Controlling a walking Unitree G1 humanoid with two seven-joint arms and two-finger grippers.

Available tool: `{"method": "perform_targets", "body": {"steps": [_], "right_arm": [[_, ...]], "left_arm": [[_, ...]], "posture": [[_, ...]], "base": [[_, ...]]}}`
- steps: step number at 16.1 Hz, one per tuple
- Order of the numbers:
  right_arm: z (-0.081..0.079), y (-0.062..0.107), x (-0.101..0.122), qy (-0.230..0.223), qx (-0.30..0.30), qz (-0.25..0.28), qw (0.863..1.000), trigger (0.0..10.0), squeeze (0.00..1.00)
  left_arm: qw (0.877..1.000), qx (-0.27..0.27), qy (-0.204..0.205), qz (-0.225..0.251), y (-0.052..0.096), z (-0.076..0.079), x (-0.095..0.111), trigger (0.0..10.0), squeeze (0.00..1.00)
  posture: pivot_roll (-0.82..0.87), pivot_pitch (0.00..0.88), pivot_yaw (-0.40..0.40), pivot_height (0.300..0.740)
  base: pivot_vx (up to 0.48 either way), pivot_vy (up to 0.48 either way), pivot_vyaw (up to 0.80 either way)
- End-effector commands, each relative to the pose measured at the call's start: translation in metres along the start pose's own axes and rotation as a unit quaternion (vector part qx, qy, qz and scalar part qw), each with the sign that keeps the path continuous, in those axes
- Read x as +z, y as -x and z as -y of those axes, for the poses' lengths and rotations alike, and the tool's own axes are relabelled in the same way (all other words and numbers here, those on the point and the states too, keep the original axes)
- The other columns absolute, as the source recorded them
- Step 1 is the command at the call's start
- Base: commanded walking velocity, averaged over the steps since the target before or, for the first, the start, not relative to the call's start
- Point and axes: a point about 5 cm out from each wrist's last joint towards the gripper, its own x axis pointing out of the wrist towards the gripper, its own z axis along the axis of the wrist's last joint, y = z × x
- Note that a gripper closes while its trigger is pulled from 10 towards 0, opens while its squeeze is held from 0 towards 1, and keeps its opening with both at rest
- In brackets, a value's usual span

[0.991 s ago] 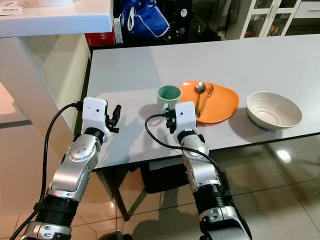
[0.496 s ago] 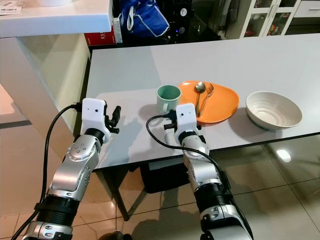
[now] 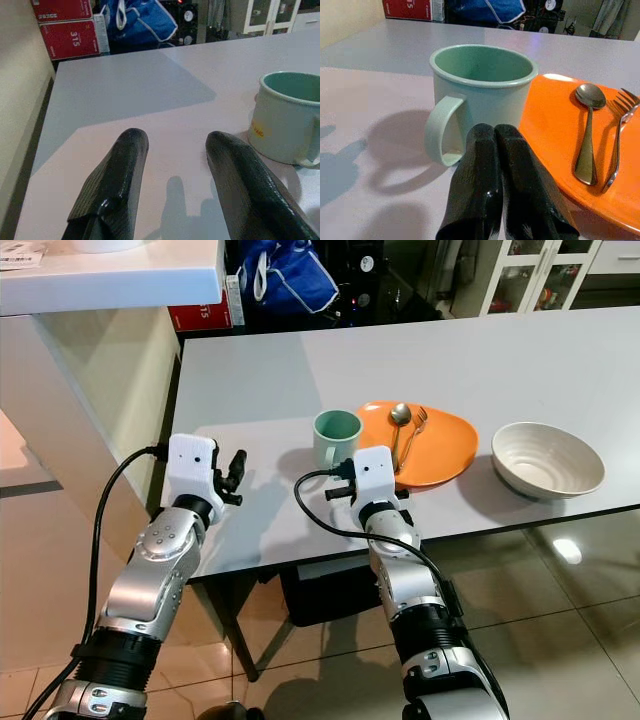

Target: Setting the table

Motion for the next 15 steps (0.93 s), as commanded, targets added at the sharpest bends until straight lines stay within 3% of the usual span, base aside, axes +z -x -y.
{"method": "perform_targets", "body": {"steps": [1,2,4,11,15], "right_arm": [[0.0002,-0.0039,0.0054,0.013,-0.005,0.003,1.000,0.0,0.00],[-0.0003,-0.0044,0.0042,0.017,-0.003,-0.002,1.000,10.0,0.00],[-0.0007,-0.0048,0.0020,0.024,-0.002,-0.010,1.000,10.0,0.00],[-0.0020,-0.0036,0.0027,0.033,0.001,0.002,0.999,10.0,0.00],[-0.0050,-0.0054,0.0056,0.023,0.011,0.006,1.000,10.0,0.00]], "left_arm": [[1.000,-0.007,-0.007,0.004,-0.0021,0.0023,0.0025,10.0,0.00],[1.000,-0.008,-0.009,0.005,-0.0018,0.0026,0.0025,10.0,0.00],[1.000,-0.005,-0.004,0.006,-0.0018,0.0015,0.0028,10.0,0.00],[1.000,-0.003,-0.010,0.011,-0.0024,0.0000,0.0035,10.0,0.00],[1.000,-0.005,-0.009,0.012,-0.0021,0.0014,0.0036,10.0,0.00]], "posture": [[0.00,0.010,0.036,0.740],[0.00,0.006,0.036,0.740],[0.00,0.005,0.038,0.740],[0.00,0.000,0.035,0.740],[0.01,0.002,0.031,0.740]], "base": [[0.000,0.000,0.00],[-0.465,0.000,0.00],[-0.354,0.000,0.00],[0.000,0.000,0.00],[0.000,0.000,-0.75]]}}
